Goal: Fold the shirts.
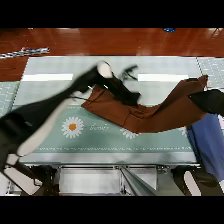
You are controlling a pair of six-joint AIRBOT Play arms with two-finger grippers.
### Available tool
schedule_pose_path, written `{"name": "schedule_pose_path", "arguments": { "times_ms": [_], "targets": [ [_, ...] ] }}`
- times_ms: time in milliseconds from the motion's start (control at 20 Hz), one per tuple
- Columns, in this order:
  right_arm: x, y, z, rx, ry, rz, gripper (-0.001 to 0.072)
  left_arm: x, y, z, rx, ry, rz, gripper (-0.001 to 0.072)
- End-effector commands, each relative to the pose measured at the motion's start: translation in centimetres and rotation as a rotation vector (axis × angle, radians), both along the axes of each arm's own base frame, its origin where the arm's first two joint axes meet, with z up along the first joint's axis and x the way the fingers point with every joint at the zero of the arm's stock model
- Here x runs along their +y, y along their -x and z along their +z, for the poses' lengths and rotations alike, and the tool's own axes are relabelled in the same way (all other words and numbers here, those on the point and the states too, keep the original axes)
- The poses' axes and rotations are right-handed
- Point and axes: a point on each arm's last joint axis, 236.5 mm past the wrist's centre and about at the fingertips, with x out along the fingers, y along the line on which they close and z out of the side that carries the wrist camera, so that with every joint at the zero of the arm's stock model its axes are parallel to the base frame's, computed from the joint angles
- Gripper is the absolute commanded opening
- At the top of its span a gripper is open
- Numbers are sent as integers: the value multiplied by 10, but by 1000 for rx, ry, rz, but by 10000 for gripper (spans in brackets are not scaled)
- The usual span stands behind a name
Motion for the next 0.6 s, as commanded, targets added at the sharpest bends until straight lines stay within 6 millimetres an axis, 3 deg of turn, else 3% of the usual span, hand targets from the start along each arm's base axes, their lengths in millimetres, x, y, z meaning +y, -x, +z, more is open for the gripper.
{"name": "schedule_pose_path", "arguments": {
  "times_ms": [0,150,300,400,550],
  "targets": [
    [22,-12,8,-17,-97,62,25,99,-55,58,-129,-5,170,17],
    [68,-39,-4,-2,-148,162,25,187,-61,107,-270,12,338,18],
    [136,-79,-33,24,-203,218,25,254,-23,132,-340,7,489,18],
    [179,-106,-59,63,-228,235,25,274,13,135,-377,5,549,18],
    [235,-133,-104,174,-253,295,25,283,52,123,-397,2,591,18]
  ]
}}
